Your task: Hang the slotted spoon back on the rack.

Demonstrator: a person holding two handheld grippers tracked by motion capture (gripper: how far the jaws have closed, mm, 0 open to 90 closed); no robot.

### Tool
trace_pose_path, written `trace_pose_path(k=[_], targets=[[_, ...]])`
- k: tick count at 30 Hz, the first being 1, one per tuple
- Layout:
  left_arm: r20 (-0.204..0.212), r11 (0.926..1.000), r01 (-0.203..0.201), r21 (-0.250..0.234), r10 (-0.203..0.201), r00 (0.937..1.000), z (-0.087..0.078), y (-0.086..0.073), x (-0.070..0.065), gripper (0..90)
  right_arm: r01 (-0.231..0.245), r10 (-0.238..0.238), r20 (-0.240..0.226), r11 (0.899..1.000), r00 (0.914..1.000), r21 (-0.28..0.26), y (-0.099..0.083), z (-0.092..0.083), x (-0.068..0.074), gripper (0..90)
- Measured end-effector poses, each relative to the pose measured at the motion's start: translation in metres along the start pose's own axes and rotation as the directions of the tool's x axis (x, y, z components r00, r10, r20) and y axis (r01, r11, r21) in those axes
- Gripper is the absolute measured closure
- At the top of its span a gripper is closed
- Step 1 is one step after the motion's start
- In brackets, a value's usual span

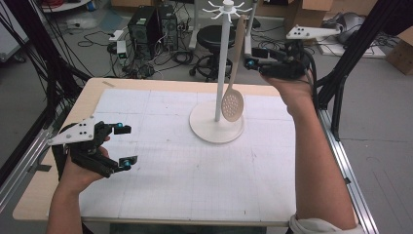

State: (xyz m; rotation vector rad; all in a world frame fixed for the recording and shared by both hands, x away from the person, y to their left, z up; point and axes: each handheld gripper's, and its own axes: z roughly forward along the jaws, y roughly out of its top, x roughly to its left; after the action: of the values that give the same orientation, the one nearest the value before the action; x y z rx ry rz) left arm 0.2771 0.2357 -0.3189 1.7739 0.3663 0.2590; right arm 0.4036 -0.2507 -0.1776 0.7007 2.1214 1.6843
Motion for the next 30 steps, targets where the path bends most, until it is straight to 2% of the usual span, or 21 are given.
trace_pose_path(k=[5, 9, 14, 21, 25, 30], targets=[[-0.002, 1.0, 0.005, 0.004, -0.005, 1.0, 0.001, -0.002, 0.001, 6.9, 0.009, -0.01, -0.013, 0.999, 0.9999, -0.052, -0.019, -0.013, 0.013, 38.2], [-0.001, 1.0, 0.006, 0.004, -0.006, 1.0, 0.001, -0.002, 0.001, 6.9, 0.003, -0.003, -0.004, 0.996, 1.0, -0.087, -0.04, -0.023, 0.02, 33.5], [-0.005, 0.9999, 0.012, 0.003, -0.012, 0.9999, 0.001, -0.004, 0.003, 6.9, 0.013, -0.01, 0.036, 0.996, 0.9993, -0.091, -0.067, -0.032, 0.031, 27.6], [-0.003, 0.9999, 0.005, -0.014, -0.005, 1.0, -0.002, -0.003, 0.002, 6.9, 0.007, -0.004, 0.023, 0.993, 0.9997, -0.119, -0.106, -0.04, 0.049, 25.9], [-0.018, 0.9996, 0.012, -0.025, -0.012, 0.9998, -0.003, -0.005, 0.003, 6.9, -0.009, 0.011, 0.015, 0.991, 0.9998, -0.132, -0.126, -0.044, 0.057, 23.3], [-0.028, 0.9993, 0.017, -0.032, -0.018, 0.9994, -0.004, -0.006, 0.005, 6.9, -0.017, 0.02, 0.025, 0.994, 0.9995, -0.112, -0.147, -0.046, 0.062, 21.8]])
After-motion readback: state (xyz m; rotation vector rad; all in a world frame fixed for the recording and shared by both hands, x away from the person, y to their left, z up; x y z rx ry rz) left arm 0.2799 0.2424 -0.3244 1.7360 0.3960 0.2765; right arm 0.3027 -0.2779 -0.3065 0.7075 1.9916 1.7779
